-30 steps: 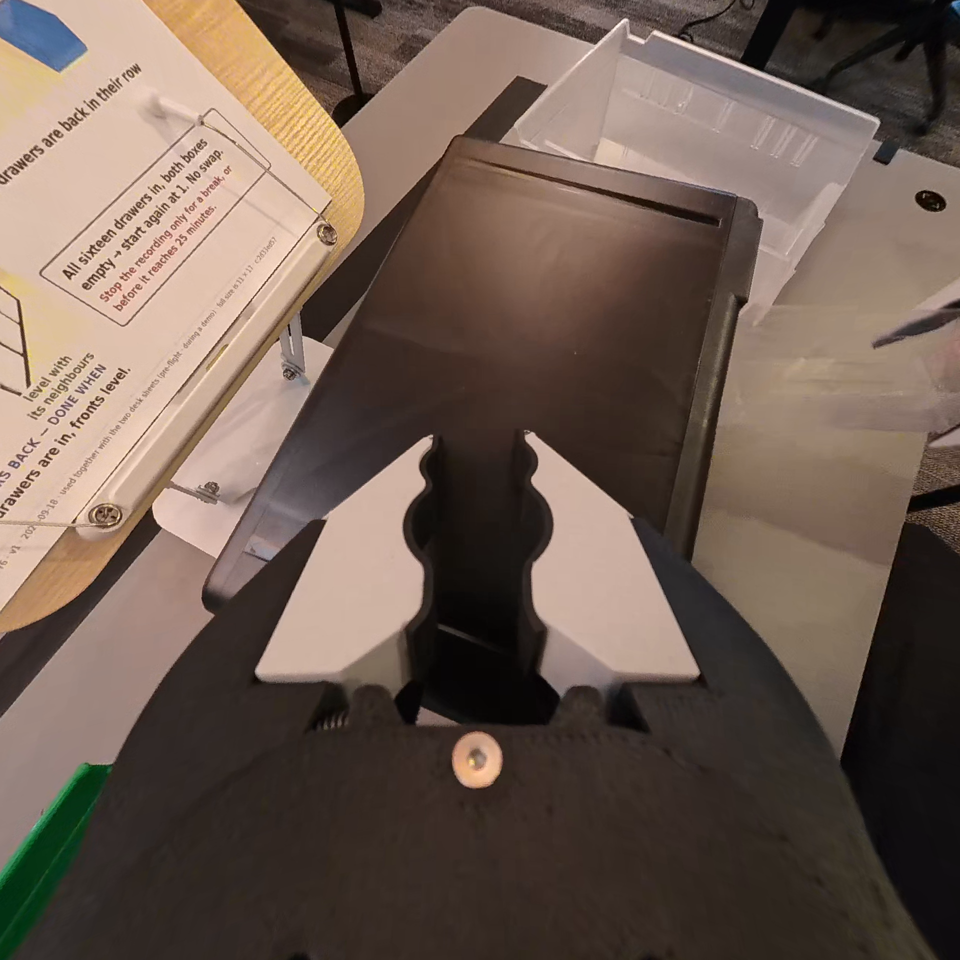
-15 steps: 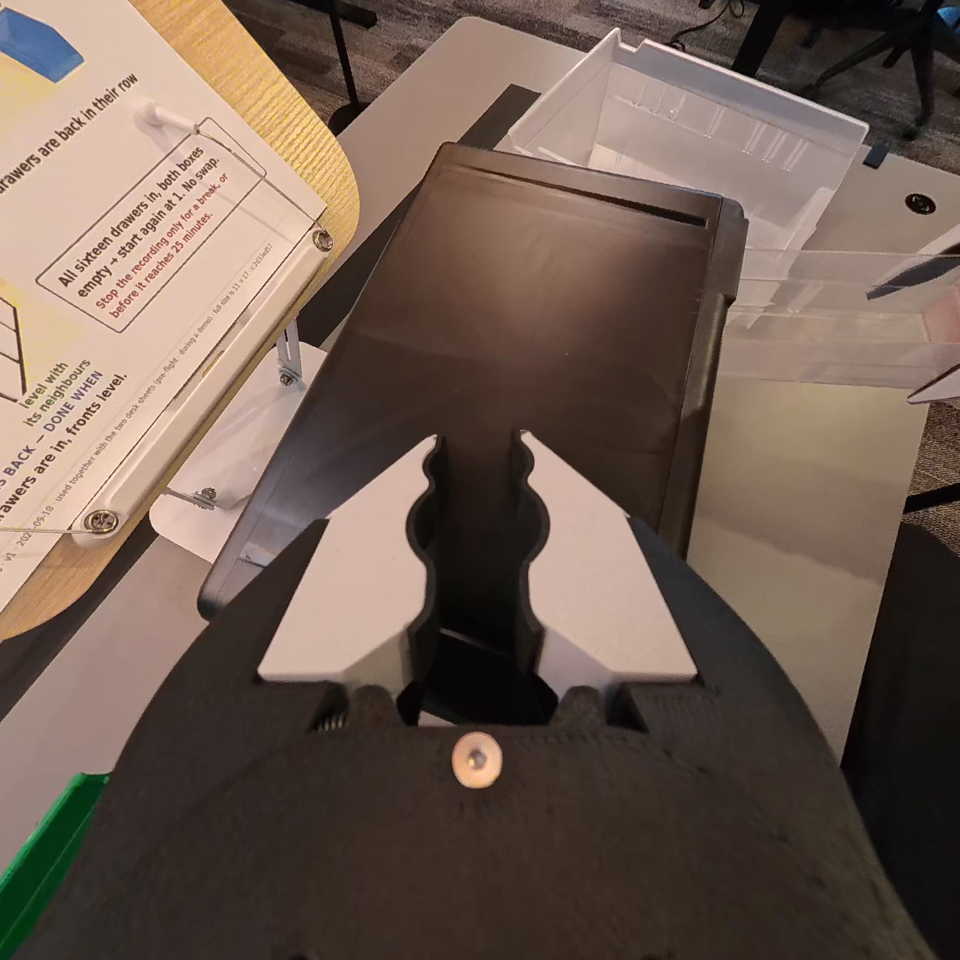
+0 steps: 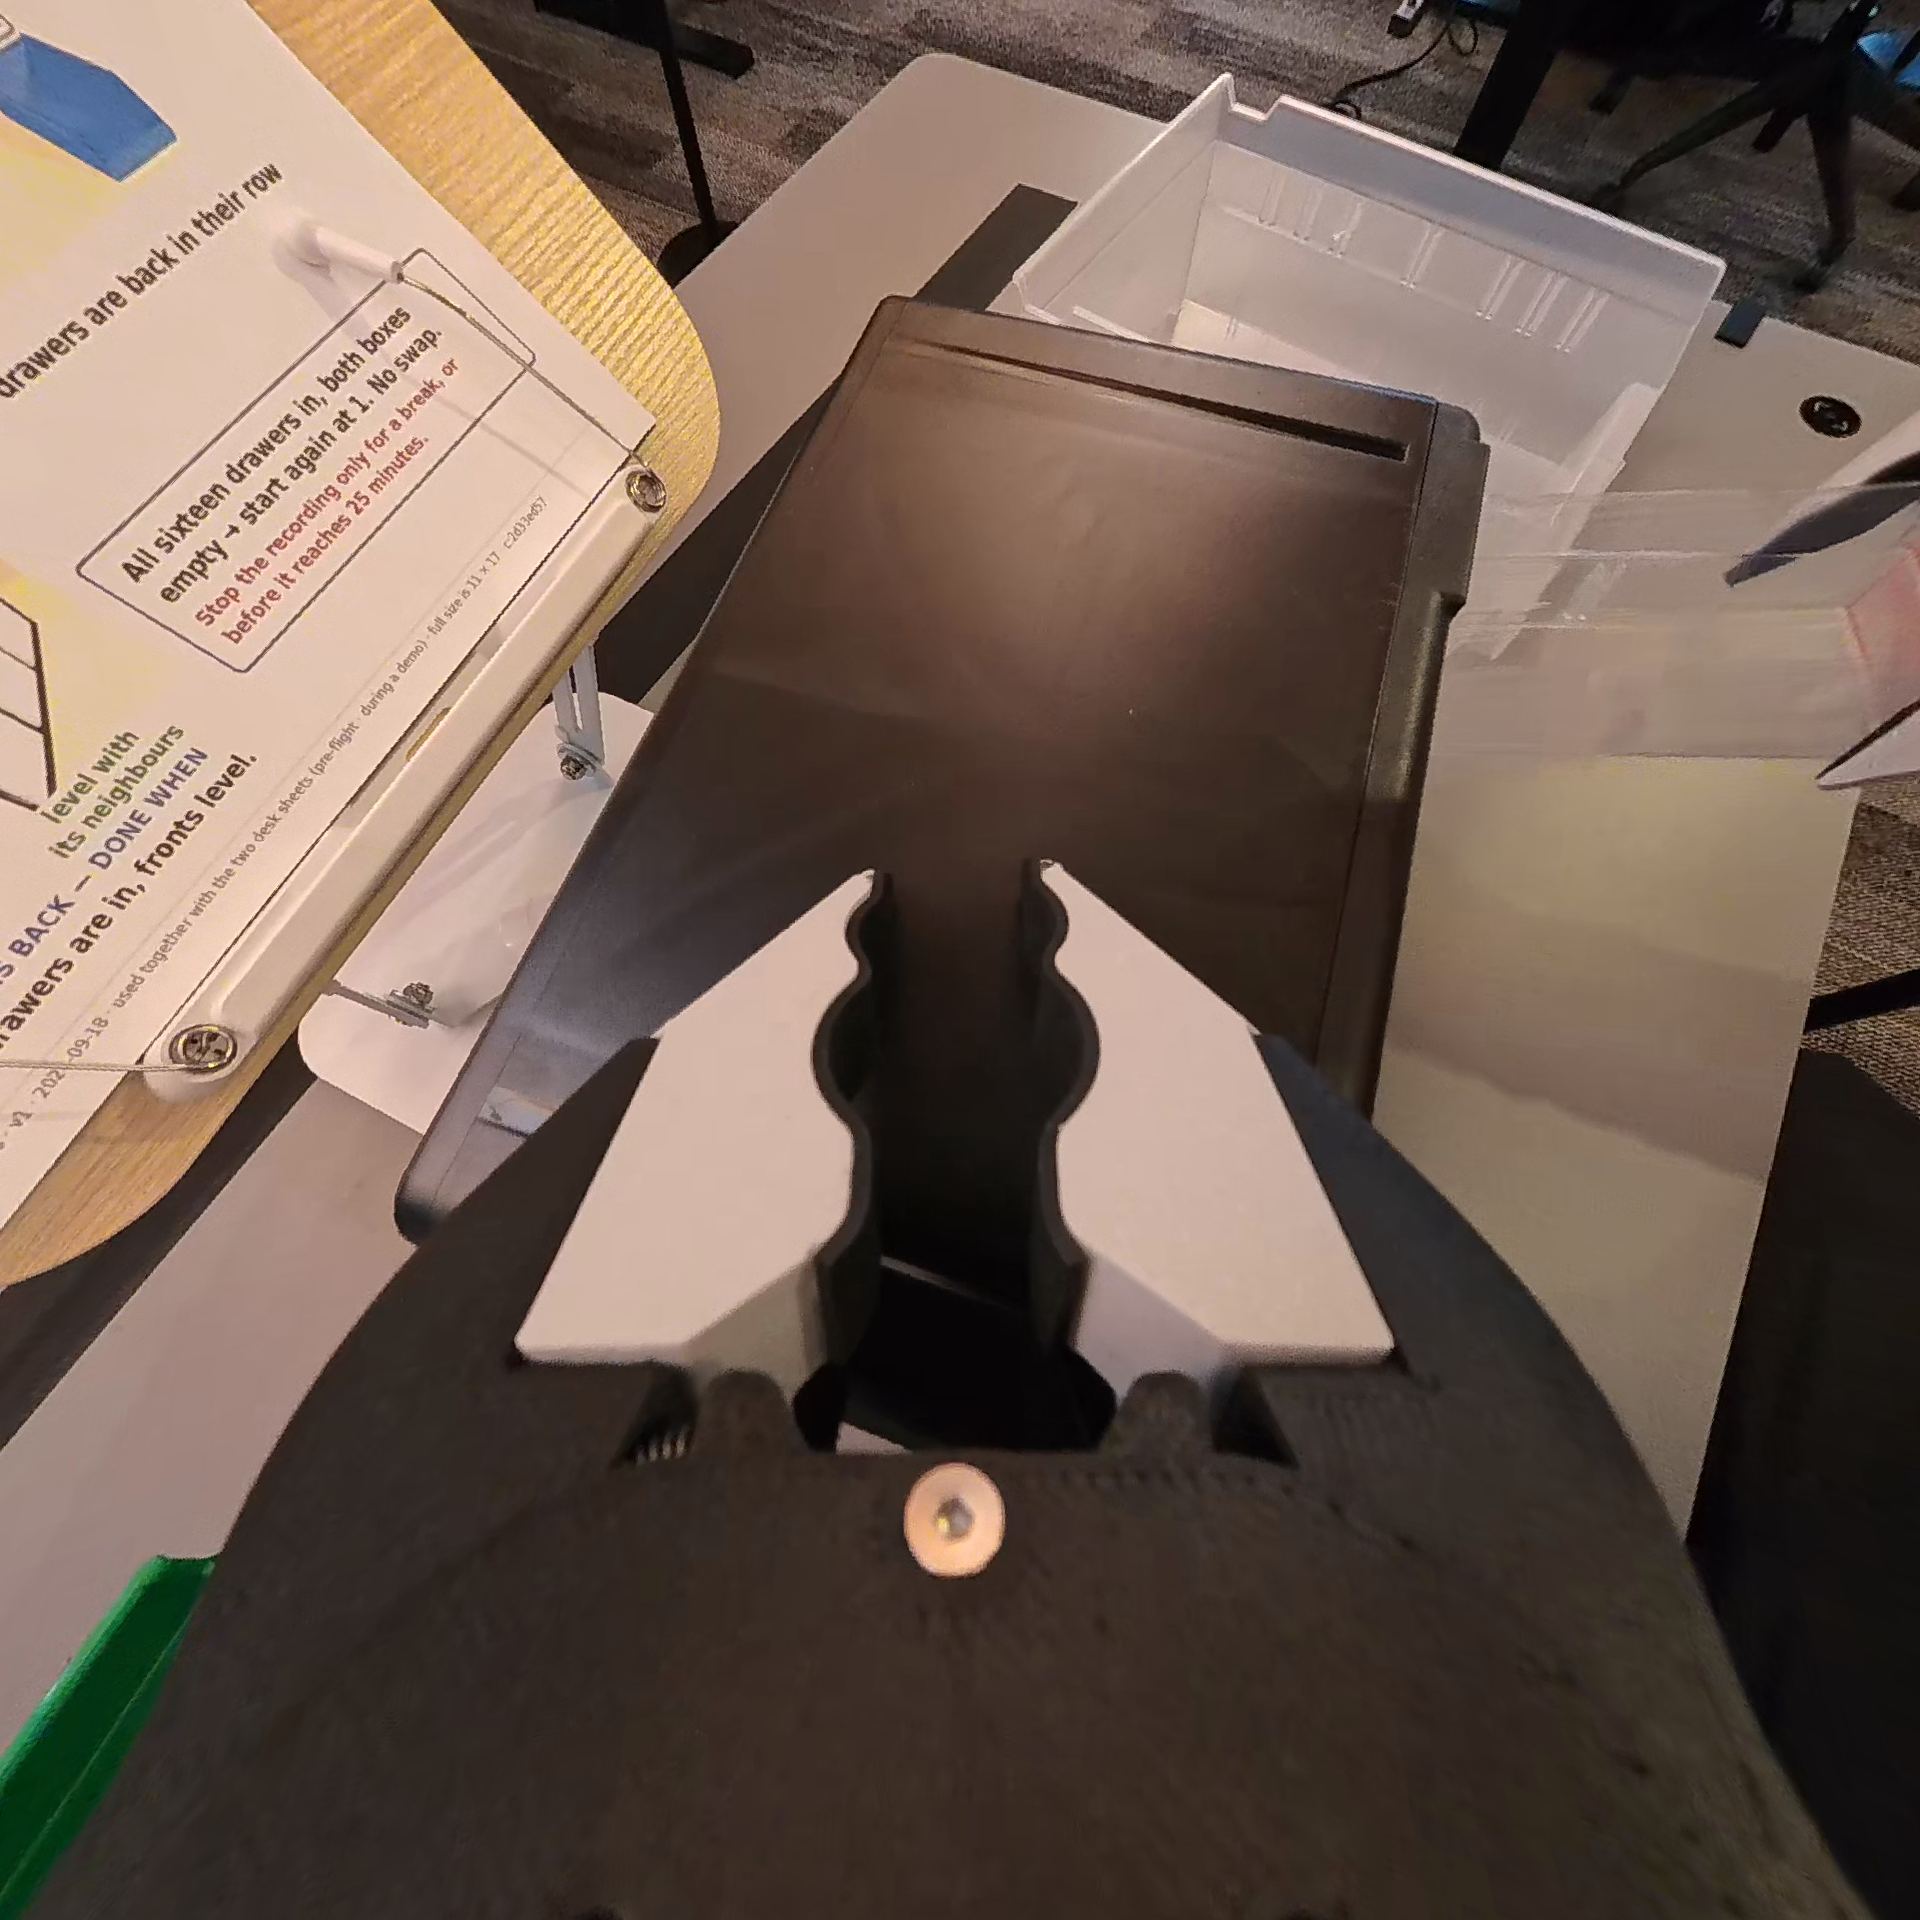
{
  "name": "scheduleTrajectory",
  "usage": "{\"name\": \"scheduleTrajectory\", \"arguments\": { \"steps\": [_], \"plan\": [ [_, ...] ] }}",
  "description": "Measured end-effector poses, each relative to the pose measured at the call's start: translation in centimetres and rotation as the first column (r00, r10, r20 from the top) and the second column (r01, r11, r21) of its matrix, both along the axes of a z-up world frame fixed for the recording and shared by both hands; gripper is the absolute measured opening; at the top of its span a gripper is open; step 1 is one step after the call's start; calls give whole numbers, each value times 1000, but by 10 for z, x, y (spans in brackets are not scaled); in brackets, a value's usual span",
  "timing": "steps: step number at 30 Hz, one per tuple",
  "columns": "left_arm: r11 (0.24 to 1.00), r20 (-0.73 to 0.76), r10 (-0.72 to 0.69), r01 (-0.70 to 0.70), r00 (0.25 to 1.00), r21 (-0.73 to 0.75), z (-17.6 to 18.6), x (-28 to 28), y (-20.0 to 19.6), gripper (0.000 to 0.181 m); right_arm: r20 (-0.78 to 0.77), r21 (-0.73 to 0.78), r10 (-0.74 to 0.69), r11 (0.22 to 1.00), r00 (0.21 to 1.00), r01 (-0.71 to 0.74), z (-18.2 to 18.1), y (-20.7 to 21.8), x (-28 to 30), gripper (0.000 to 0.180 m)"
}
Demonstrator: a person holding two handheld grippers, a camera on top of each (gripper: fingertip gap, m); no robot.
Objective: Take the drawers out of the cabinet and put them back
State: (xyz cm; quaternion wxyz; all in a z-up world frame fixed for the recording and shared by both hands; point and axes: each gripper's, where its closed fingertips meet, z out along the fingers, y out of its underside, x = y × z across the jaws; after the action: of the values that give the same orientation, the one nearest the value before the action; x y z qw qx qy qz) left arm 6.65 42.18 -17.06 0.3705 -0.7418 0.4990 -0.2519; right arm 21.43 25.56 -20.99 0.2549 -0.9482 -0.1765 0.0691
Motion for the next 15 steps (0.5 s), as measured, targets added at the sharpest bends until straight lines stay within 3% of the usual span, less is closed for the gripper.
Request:
{"name": "scheduleTrajectory", "arguments": {
  "steps": [10, 15],
  "plan": [
    [1000, 10, 1, -2, 1000, 4, 1, 0, 0, 24, -100, 137, -91, 985, 991, 104, 6, 13, -7, 64],
    [1000, 14, -4, 3, 1000, 5, 1, 1, -1, 23, -65, 202, -113, 972, 991, 124, -10, 30, -13, 65]
  ]
}}
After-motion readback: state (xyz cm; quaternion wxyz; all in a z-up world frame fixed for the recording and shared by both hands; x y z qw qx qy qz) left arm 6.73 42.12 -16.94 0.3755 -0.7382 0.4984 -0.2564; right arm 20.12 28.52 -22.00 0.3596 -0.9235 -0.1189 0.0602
